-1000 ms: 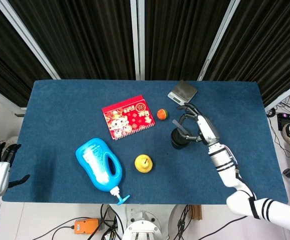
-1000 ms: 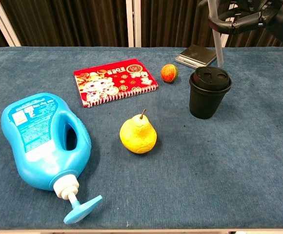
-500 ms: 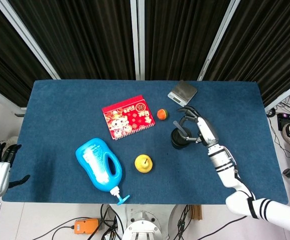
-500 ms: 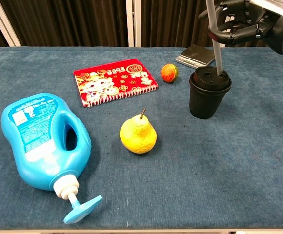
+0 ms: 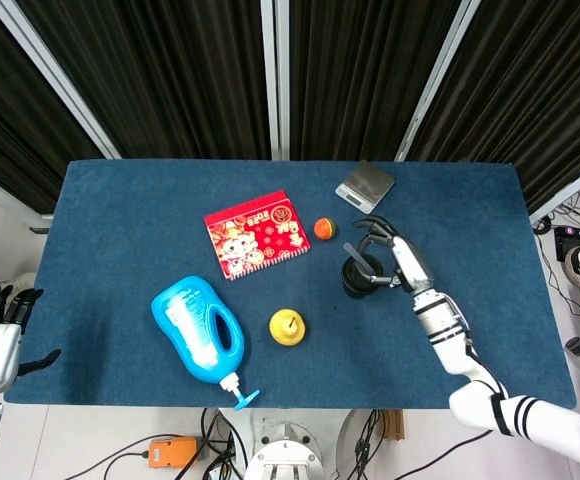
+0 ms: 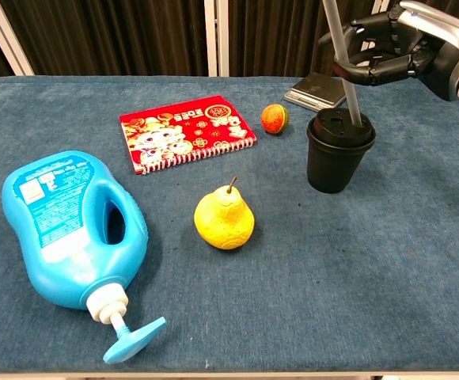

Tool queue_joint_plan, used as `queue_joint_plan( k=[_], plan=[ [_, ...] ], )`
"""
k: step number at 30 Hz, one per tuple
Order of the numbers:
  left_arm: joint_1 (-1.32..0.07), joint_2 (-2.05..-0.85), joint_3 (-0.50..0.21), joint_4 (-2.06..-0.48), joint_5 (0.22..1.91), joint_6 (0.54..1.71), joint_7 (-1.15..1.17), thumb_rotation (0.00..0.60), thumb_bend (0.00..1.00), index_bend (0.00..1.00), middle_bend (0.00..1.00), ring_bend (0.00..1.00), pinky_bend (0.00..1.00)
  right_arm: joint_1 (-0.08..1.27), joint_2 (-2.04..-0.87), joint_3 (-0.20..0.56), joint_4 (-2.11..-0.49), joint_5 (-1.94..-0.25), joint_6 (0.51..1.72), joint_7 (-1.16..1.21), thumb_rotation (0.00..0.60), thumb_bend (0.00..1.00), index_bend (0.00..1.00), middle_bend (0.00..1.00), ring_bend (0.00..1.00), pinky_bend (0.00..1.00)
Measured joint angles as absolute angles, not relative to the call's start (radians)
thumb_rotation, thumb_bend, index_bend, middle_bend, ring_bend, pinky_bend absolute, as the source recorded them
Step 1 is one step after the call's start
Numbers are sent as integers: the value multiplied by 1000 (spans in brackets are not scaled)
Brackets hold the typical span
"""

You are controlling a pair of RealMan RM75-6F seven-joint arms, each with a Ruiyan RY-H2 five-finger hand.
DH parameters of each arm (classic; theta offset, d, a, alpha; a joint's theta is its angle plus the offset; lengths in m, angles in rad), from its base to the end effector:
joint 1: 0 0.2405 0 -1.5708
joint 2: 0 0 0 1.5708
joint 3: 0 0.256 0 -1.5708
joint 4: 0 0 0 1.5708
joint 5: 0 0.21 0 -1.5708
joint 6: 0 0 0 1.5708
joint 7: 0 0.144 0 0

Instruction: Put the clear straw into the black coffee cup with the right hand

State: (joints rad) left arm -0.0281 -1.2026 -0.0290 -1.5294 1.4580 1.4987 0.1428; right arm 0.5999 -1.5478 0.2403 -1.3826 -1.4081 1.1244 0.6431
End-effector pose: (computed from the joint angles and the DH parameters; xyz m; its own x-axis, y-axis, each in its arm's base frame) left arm -0.3356 0.1585 0.1409 0.5177 0.0439 0.8544 0.8504 0.0826 -0.5195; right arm -0.1689 -0.3423 0.0227 -0.3751 -0.3040 0.8757 -0.8571 -0.2460 -0.4525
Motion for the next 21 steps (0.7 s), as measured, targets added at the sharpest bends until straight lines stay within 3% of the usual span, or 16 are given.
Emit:
queue_joint_plan(
  k=[15,21],
  plan=[
    [-42,-1205,-34,-1533,1454,1484,157,600,49,130,136,34,0,562,-1684,193,-1121,-1484,1238,935,600,593,691,294,159,186],
    [-42,-1208,-33,-1532,1454,1484,157,600,49,129,136,34,0,552,-1712,177,-1075,-1497,1256,984,600,593,518,277,111,129]
  ],
)
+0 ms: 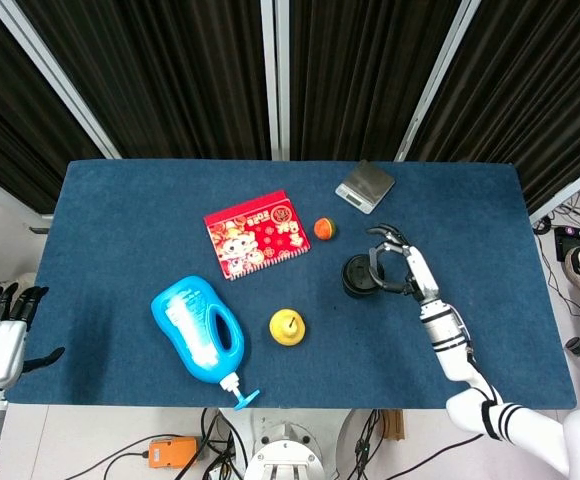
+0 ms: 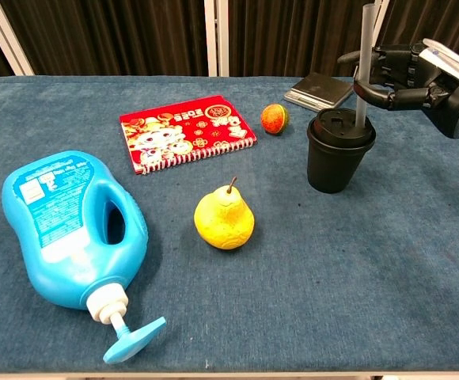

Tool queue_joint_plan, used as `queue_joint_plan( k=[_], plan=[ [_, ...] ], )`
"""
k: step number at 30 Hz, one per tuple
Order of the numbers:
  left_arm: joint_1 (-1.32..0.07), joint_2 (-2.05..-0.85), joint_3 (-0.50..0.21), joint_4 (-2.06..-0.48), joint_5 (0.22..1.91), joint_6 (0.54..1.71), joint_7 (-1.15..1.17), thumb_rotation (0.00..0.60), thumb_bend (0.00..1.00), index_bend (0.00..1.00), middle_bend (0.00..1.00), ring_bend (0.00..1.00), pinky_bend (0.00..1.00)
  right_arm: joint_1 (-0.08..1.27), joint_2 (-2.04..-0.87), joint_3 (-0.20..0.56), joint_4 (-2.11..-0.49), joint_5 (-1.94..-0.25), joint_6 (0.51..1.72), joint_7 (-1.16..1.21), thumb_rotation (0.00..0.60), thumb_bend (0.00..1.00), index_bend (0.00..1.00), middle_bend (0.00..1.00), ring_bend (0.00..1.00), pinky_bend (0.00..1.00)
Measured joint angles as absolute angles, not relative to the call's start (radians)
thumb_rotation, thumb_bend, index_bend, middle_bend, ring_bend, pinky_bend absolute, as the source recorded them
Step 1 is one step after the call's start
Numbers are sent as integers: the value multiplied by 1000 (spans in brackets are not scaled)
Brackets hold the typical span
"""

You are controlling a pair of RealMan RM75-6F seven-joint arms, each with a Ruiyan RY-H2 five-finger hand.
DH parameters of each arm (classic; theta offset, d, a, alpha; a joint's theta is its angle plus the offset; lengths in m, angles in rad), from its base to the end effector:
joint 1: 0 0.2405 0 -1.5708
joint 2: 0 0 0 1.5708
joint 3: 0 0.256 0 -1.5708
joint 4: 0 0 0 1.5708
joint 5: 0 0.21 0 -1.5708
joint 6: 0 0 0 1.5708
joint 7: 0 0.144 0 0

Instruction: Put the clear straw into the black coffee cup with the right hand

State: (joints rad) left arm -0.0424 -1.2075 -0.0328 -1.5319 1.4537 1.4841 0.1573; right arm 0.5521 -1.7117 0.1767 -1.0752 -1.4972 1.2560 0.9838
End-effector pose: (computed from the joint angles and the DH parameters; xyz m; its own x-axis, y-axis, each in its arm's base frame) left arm -0.3334 0.1639 0.1378 0.5227 0.0490 0.8511 0.8480 0.0723 -0.5250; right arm -0.2117 -0.3335 -0.0035 -0.5410 -0.2818 0.7924 -0.7675 -0.2199 -0.6022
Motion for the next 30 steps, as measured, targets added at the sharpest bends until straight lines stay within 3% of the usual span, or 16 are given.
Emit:
queue_joint_plan(
  k=[5,16,25,30],
  plan=[
    [-42,-1207,-32,-1531,1453,1486,156,600,49,129,136,34,0,548,-1691,164,-1081,-1514,1263,997,600,581,310,276,62,73],
    [-43,-1200,-33,-1532,1452,1486,150,600,49,130,136,34,0,519,-1560,156,-1182,-1537,1315,896,600,578,259,253,46,62],
    [-44,-1199,-37,-1528,1453,1489,133,600,49,129,136,34,0,418,-1233,112,-1452,-1504,1332,461,600,495,125,176,13,59],
    [-43,-1200,-38,-1528,1458,1498,128,600,49,129,136,34,0,288,-1048,52,-1636,-1469,1375,259,600,495,112,167,3,50]
  ],
)
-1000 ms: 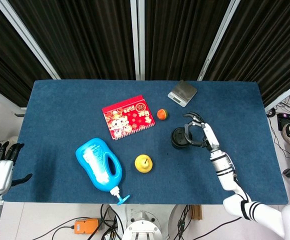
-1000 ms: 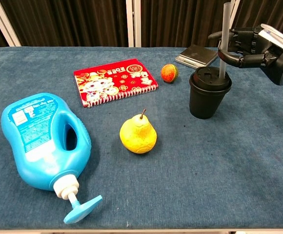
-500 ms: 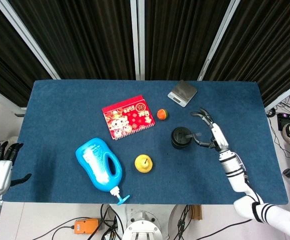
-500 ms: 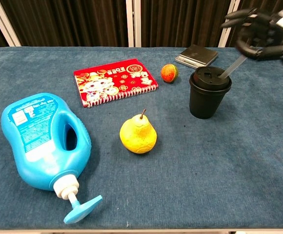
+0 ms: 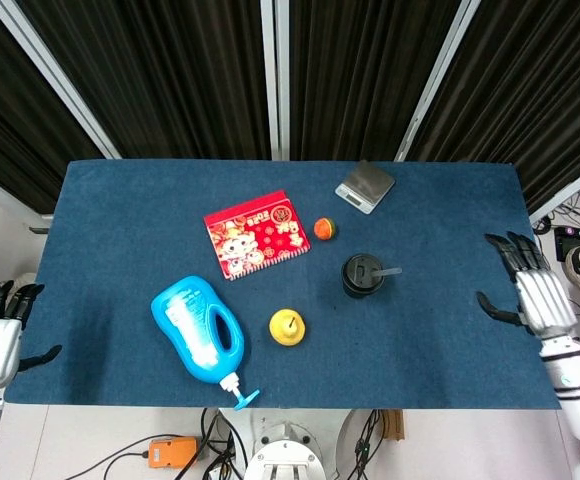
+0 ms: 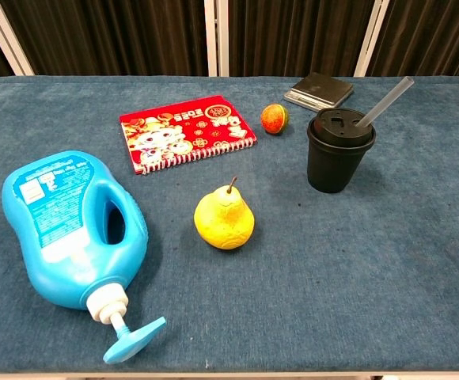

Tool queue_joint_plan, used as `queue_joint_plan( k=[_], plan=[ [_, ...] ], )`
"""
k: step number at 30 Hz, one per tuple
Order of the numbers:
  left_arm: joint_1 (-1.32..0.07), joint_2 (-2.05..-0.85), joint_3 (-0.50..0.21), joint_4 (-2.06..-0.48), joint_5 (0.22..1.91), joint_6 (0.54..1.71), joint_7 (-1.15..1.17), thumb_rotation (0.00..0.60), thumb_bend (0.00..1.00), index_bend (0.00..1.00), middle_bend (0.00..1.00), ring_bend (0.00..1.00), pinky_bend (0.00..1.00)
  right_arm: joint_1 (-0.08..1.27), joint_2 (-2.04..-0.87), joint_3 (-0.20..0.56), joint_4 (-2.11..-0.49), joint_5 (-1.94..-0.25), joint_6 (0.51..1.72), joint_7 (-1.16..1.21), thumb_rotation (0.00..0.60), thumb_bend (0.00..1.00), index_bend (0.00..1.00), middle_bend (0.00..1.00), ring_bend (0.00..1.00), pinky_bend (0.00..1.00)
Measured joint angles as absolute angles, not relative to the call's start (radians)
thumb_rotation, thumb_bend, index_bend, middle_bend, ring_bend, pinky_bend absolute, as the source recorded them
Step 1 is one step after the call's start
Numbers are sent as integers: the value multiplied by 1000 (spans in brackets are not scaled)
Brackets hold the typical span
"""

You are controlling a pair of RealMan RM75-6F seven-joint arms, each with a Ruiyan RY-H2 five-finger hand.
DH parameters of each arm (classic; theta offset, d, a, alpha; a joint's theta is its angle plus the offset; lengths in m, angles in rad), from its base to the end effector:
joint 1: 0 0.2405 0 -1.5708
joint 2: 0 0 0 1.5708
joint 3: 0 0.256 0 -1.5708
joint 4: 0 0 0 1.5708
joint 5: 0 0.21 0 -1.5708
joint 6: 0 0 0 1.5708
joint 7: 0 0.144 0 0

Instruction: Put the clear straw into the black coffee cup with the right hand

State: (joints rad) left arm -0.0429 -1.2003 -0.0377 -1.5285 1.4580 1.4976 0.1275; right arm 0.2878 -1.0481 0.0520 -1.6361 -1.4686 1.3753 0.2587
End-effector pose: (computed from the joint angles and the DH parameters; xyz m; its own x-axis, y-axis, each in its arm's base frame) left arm -0.3331 0.1653 0.1428 0.5077 0.0275 0.8611 0.8582 0.0719 -0.5083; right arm -0.2789 -0.2418 0.1678 0.2014 -0.0574 0.9778 -0.9701 -0.1499 0.1910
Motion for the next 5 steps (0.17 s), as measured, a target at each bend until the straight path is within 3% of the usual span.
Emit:
queue_joint_plan(
  k=[5],
  plan=[
    [-41,-1199,-36,-1531,1461,1502,126,600,49,129,136,34,0,194,-1029,7,-1659,-1472,1457,232,600,495,112,167,0,50]
  ],
)
